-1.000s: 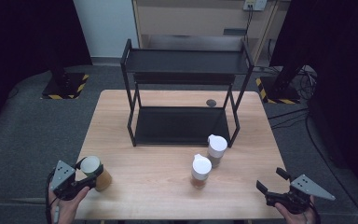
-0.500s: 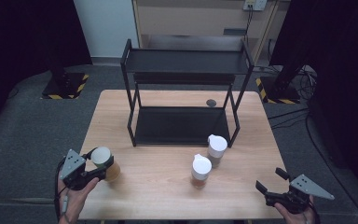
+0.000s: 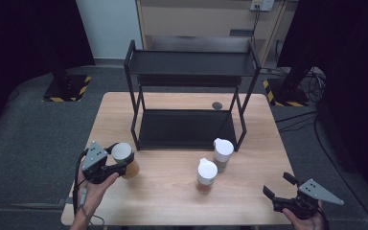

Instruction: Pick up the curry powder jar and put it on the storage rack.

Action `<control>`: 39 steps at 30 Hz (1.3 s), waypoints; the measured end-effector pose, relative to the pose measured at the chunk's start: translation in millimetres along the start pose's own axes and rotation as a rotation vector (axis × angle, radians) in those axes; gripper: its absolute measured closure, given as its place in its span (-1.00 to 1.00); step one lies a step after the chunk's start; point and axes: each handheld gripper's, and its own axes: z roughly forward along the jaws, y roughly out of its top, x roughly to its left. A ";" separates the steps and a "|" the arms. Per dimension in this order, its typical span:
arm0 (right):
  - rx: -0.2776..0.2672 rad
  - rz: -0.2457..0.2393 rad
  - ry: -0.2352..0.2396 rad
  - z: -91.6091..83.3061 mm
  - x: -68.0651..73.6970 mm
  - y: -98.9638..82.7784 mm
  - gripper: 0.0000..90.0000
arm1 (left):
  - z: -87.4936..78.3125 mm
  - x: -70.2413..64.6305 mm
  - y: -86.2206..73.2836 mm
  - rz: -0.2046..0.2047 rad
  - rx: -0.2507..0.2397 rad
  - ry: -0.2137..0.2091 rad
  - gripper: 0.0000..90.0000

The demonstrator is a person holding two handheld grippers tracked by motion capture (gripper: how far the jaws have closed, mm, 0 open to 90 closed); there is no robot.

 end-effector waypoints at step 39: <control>0.003 0.006 0.007 -0.4 -1.2 -0.2 -0.90 | 84.5 -21.2 61.2 0.026 0.000 0.060 -0.30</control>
